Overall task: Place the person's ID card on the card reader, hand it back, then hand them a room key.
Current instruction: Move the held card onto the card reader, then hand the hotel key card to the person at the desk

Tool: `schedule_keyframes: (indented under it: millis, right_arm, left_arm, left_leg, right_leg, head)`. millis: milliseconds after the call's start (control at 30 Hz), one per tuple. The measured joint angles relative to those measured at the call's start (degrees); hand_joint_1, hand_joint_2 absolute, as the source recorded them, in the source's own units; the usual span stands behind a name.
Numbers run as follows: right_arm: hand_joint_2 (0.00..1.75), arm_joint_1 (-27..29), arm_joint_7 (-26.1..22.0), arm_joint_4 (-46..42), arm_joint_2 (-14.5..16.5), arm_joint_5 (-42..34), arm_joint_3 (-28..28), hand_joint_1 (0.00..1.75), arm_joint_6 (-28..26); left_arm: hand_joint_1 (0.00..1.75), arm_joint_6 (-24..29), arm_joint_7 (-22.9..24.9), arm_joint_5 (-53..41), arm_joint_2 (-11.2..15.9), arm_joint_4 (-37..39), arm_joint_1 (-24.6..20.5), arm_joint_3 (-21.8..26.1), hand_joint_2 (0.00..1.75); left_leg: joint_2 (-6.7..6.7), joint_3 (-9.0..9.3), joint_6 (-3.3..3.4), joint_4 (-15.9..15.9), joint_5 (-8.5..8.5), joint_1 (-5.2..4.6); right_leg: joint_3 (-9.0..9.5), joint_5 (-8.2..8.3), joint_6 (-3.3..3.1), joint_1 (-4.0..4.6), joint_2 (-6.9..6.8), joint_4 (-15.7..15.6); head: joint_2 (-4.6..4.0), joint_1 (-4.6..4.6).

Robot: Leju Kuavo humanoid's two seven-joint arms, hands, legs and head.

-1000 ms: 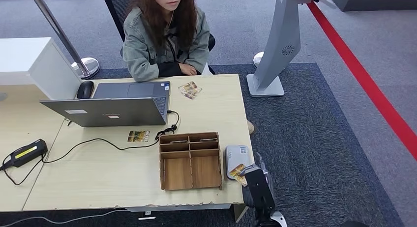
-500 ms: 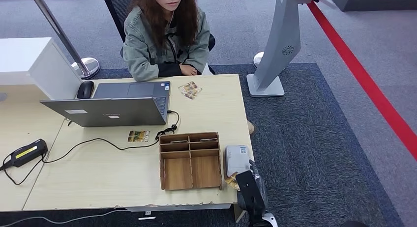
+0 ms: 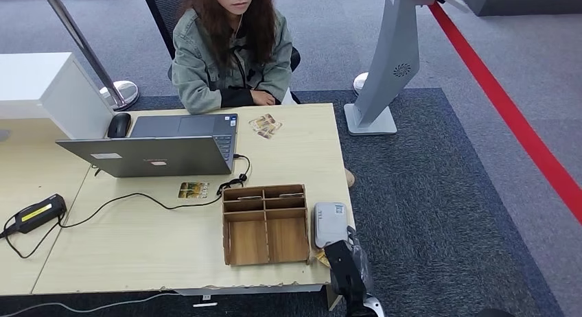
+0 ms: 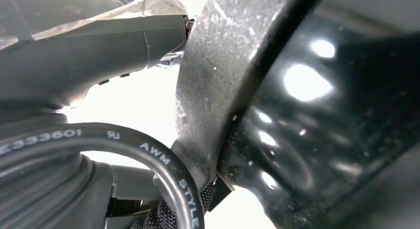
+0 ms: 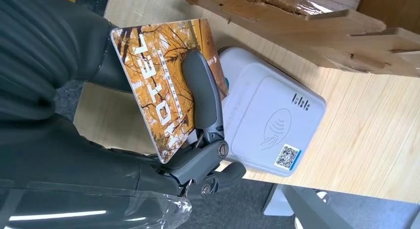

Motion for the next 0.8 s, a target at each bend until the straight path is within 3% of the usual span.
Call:
schedule_keyframes:
  millis: [267,467,800]
  right_arm:
    - [1.75,0.11,2.41,-1.98,-0.19,6.59,-0.73,1.75,0.01]
    - [1.75,-1.05,13.67,-15.48,-4.56,17.8,-3.19,1.75,4.46]
    - [1.75,-8.87,21.13,-33.78,-9.03,25.99,-6.66,1.75,11.45]
  left_arm:
    - [0.0,-0.32,-0.07,0.26,0.15,0.0,0.02,0.01,1.75]
    - [0.0,-0.47,-0.17,0.35,0.33,0.0,0.09,0.01,1.75]
    - [0.0,-0.7,-0.35,-0.89,0.5,0.0,-0.02,0.01,1.75]
  left_leg:
    - [0.0,0.0,0.0,0.0,0.0,-0.01]
    - [0.0,0.0,0.01,0.01,0.01,-0.04]
    - [0.04,0.02,0.0,0.02,0.03,-0.03]
  right_leg:
    - [0.0,0.0,0.0,0.0,0.0,0.0]
    - [0.0,0.02,0.02,-0.04,0.0,0.0]
    - [0.0,0.07,0.01,-0.04,0.03,0.01]
  head:
    - [0.0,-0.01]
    - [0.0,0.01]
    - [0.0,0.0]
